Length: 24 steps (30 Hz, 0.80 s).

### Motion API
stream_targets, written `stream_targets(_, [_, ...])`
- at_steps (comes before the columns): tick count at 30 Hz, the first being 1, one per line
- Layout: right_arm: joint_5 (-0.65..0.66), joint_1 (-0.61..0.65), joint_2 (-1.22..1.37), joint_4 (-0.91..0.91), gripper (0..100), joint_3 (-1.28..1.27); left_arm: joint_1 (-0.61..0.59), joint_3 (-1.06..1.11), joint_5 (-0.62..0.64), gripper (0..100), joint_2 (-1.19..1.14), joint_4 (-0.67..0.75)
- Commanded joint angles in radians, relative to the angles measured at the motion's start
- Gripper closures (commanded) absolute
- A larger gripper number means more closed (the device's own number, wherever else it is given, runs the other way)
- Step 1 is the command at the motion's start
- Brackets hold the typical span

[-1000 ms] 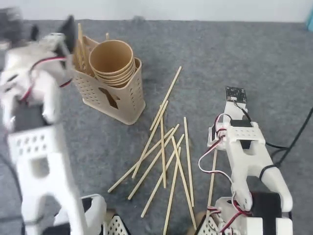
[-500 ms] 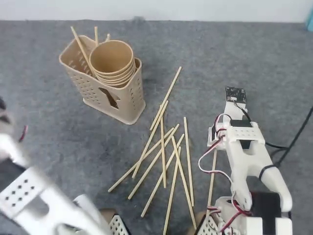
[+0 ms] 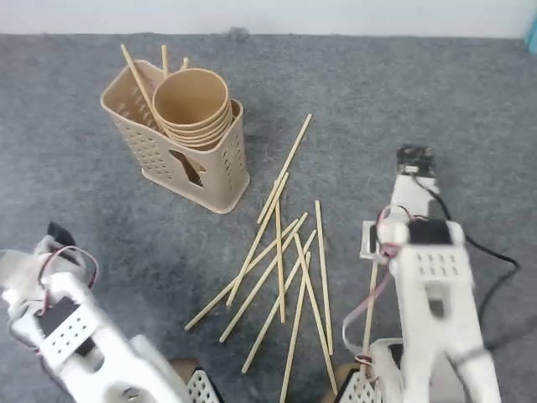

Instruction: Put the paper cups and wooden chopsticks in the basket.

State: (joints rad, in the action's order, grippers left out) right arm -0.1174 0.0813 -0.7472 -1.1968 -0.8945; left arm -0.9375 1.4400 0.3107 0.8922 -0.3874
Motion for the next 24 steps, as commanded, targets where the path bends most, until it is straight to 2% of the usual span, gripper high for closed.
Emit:
stream_targets(1, [0.055,0.028,-0.308,-0.030,99.1,0.101,0.052,0.013,-0.064,75,0.017,0.028])
stream_targets(5, [0.081,0.177,-0.527,0.077,99.1,0.180,0.071,0.018,-0.072,75,0.017,0.028])
stream_targets(11, [0.081,0.387,-0.613,0.602,99.0,0.189,0.089,0.019,-0.074,75,0.017,0.028])
stream_targets(18, [0.083,0.572,-0.386,1.133,98.7,0.201,0.091,0.033,-0.126,75,0.023,0.031])
stream_targets(21, [0.083,0.616,-0.217,1.239,98.7,0.299,0.095,0.033,-0.127,75,0.023,0.031])
stream_targets(24, [0.083,0.633,-0.016,1.290,98.9,0.502,0.124,0.033,-0.129,75,0.023,0.031])
